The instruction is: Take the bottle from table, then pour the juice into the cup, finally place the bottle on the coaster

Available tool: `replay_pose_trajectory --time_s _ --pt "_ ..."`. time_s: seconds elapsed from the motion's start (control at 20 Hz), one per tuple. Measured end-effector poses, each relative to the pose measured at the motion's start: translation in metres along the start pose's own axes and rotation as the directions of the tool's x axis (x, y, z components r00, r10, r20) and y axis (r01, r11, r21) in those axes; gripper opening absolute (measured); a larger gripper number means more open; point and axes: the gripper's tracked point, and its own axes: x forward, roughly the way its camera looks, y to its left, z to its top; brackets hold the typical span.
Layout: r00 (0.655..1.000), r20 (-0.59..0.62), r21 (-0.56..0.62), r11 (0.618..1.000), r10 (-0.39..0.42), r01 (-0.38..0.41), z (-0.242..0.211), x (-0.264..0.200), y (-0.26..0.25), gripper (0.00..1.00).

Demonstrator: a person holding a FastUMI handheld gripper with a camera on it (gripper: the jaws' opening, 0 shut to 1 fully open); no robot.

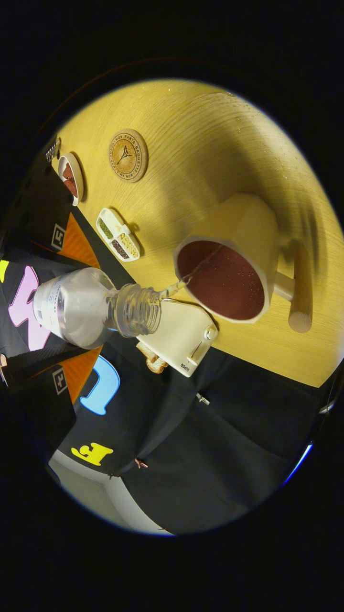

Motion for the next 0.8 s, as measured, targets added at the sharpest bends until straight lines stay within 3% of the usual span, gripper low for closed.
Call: replay_pose_trajectory --time_s 0.8 --pt "1.0 0.016 -0.061 0.998 -0.008 0.009 0.0027 -0.0006 -0.0106 0.73"
